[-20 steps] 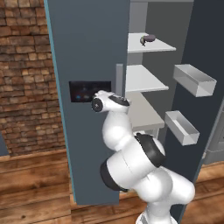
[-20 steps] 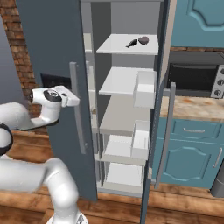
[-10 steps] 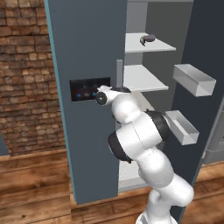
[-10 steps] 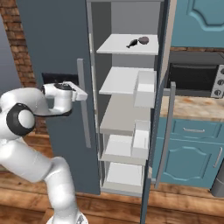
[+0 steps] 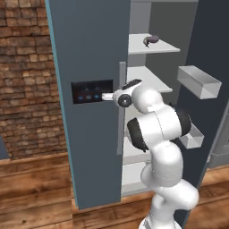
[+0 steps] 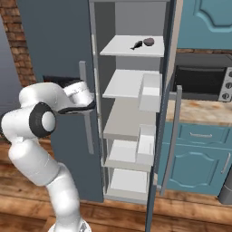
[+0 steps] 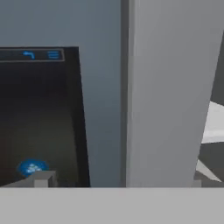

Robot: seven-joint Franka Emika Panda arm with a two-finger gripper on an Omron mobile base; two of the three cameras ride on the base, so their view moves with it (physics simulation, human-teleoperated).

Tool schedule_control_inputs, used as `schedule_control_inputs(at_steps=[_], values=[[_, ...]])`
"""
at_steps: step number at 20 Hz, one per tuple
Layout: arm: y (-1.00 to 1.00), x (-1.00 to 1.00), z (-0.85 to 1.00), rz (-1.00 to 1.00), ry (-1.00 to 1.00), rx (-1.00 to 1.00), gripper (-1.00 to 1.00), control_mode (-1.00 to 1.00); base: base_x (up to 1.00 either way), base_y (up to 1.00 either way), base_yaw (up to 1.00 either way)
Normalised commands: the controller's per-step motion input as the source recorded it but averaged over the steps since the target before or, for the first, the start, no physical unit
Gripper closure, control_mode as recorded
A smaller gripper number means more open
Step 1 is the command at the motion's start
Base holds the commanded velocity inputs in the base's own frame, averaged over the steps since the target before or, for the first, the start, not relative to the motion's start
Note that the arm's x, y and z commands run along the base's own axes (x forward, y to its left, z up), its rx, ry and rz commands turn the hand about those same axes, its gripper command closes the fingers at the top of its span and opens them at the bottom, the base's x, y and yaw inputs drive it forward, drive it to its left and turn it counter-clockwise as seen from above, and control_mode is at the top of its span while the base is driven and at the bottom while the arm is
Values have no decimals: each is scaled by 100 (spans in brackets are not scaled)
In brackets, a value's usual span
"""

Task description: Pick up the frozen fish from the freezer, place it on any shelf in the fridge, and close the fridge and freezer doors when done.

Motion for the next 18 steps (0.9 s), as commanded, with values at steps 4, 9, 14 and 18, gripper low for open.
schedule_control_inputs(at_steps=[4, 9, 14, 18], values=[[-4, -41, 67, 0, 0, 10, -100, -100, 0, 0, 0], [-1, -29, 100, 0, 0, 8, -100, -100, 0, 0, 0], [1, -72, 100, 0, 0, 3, -100, -100, 0, 0, 0], [4, 10, 63, 0, 0, 0, -100, -100, 0, 0, 0]])
